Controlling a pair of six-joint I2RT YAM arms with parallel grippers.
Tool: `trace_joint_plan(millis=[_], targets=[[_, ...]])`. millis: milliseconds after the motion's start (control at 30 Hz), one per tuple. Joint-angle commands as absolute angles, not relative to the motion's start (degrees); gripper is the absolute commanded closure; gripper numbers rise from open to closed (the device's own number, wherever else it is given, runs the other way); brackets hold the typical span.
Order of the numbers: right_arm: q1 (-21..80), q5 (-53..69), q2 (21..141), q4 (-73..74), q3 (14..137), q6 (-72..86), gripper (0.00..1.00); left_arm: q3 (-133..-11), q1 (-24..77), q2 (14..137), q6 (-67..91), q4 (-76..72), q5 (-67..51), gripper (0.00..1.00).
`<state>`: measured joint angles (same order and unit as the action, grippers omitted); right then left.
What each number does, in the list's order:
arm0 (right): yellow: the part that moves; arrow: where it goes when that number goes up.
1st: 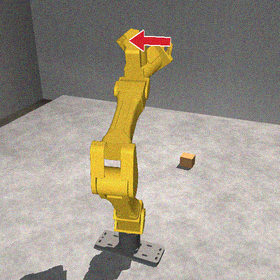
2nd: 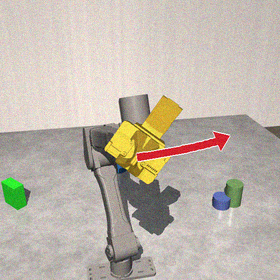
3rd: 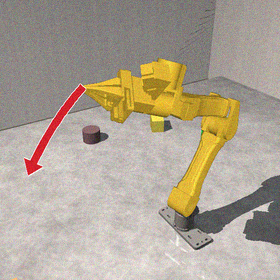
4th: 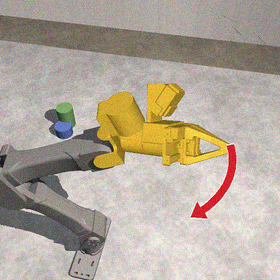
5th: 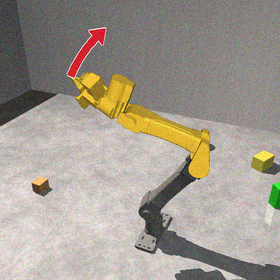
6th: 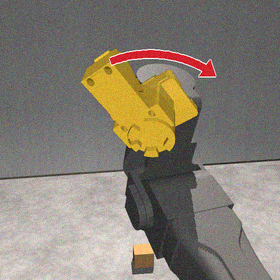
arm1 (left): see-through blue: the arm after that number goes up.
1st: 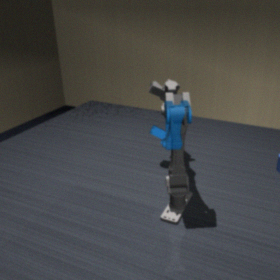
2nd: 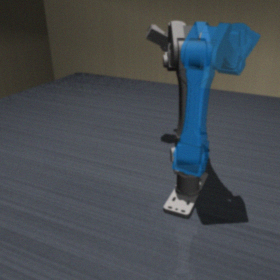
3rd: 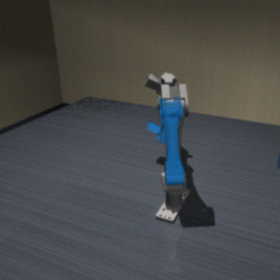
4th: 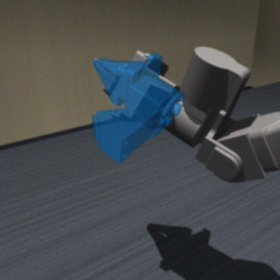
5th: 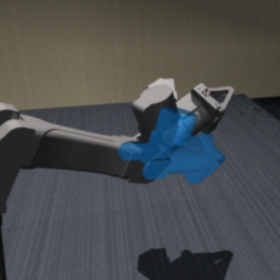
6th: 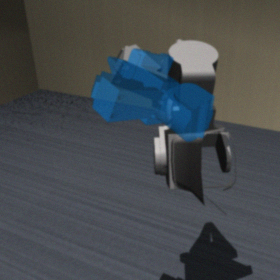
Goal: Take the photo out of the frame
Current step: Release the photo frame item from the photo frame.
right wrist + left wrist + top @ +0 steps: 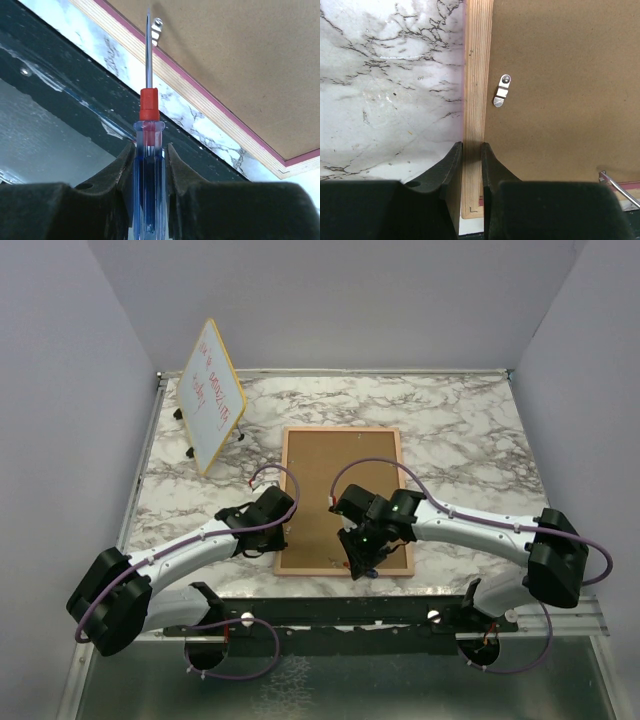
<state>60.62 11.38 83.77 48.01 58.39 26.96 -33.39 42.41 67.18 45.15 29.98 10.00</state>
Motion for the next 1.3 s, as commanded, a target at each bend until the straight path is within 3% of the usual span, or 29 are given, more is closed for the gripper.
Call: trace_joint_plan(millis=[0, 400, 833, 1267], targets=[[60.21, 11.87, 80.78, 48.27, 62.23, 26.11, 0.99, -32.55, 42.59, 66.45, 44.99, 29.62, 12.87, 1.00], [57.79, 18.25, 76.87, 56.62, 58.63, 20.69, 0.99, -30.33, 42.60, 63.98, 45.90, 28.50, 14.95, 1.00], [52.65, 21.56, 83.89, 59.94, 62.68, 15.29, 0.99, -27.56, 42.71, 56.16, 47.87, 27.88, 17.90, 1.00], [52.47, 30.60, 91.11, 57.39, 67.46, 12.95, 0.99, -27.26, 42.80, 59.06, 47.22, 27.33, 19.01, 1.00]])
